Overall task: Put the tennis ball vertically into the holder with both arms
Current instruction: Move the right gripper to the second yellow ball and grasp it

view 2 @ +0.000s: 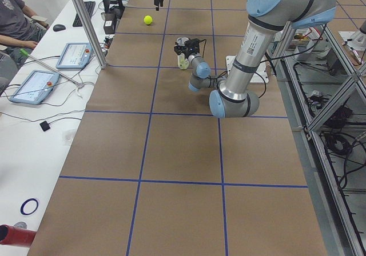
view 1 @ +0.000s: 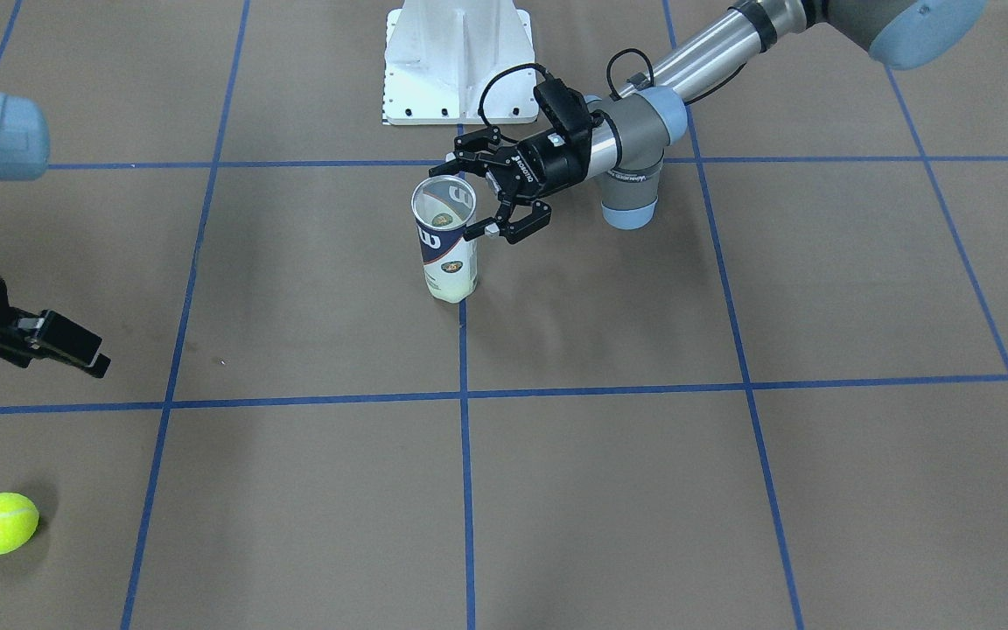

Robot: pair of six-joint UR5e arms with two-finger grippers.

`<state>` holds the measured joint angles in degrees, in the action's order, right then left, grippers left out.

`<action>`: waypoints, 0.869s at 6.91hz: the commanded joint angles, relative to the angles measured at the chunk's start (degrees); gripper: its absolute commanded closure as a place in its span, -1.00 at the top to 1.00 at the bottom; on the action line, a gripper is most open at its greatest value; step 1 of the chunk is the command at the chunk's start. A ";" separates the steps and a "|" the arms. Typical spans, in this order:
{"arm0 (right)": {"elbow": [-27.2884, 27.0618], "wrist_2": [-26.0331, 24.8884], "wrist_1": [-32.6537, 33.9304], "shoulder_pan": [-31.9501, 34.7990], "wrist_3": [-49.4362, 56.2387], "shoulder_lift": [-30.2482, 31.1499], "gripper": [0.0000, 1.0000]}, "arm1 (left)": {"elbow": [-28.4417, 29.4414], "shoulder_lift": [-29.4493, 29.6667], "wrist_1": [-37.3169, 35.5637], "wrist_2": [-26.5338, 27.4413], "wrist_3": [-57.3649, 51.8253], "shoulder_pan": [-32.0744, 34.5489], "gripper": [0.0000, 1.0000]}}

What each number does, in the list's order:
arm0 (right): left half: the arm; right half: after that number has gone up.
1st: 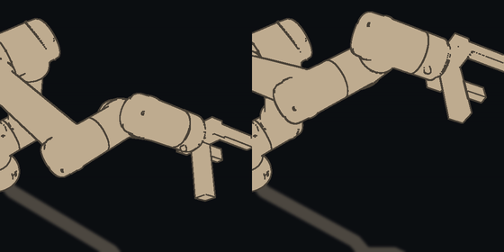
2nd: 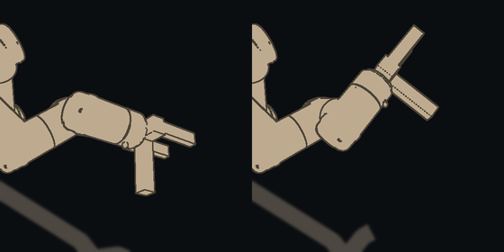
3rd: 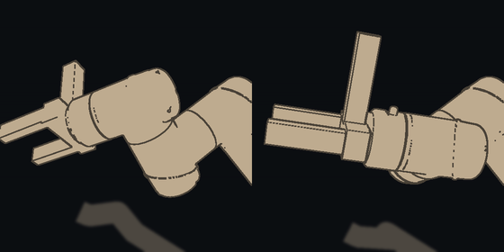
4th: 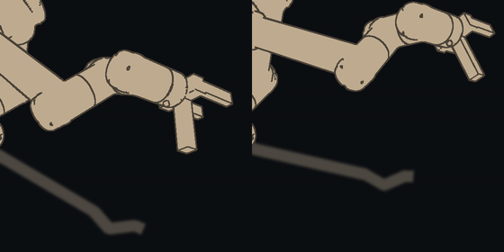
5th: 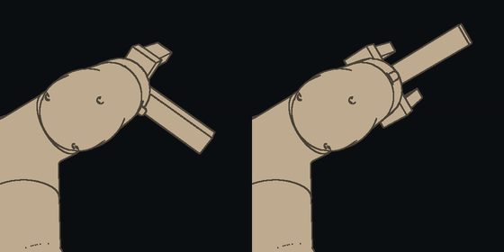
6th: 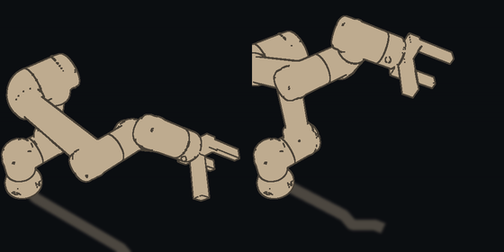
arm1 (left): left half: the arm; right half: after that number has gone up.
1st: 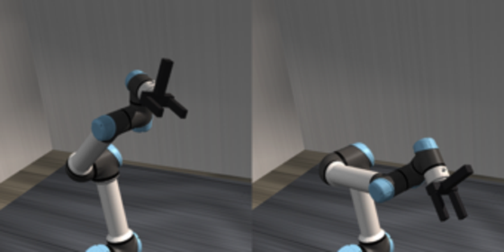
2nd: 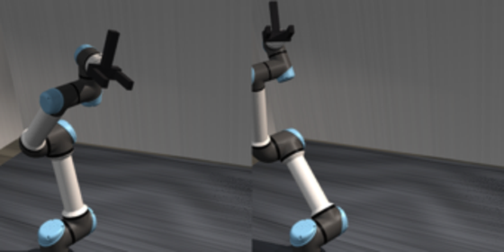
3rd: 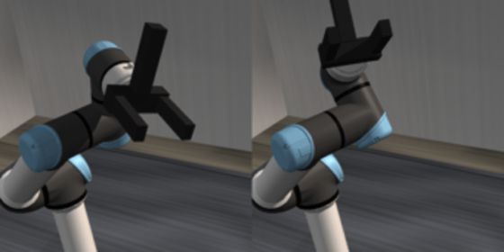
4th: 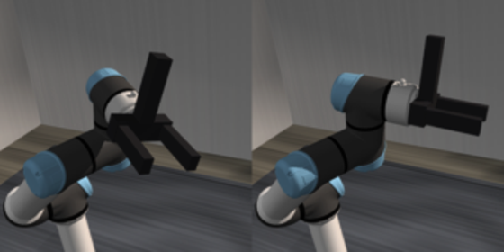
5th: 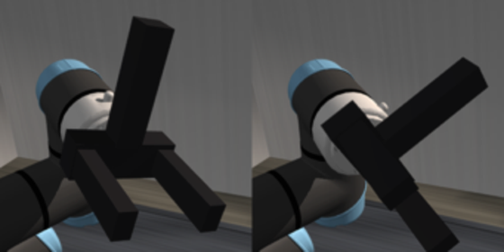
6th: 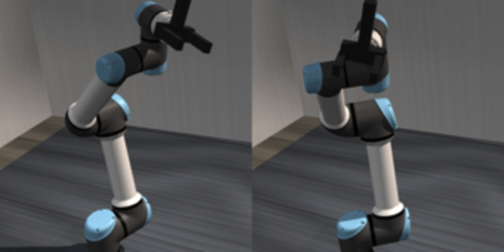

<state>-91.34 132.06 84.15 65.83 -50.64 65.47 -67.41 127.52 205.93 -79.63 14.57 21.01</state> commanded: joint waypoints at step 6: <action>26.46 -24.75 -18.55 -4.65 5.37 -5.09 0.97 | -0.09 -0.08 0.00 0.00 -0.06 0.09 0.98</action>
<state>-66.93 109.27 68.48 62.26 -45.11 60.44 -67.50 127.46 205.93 -79.63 14.52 21.01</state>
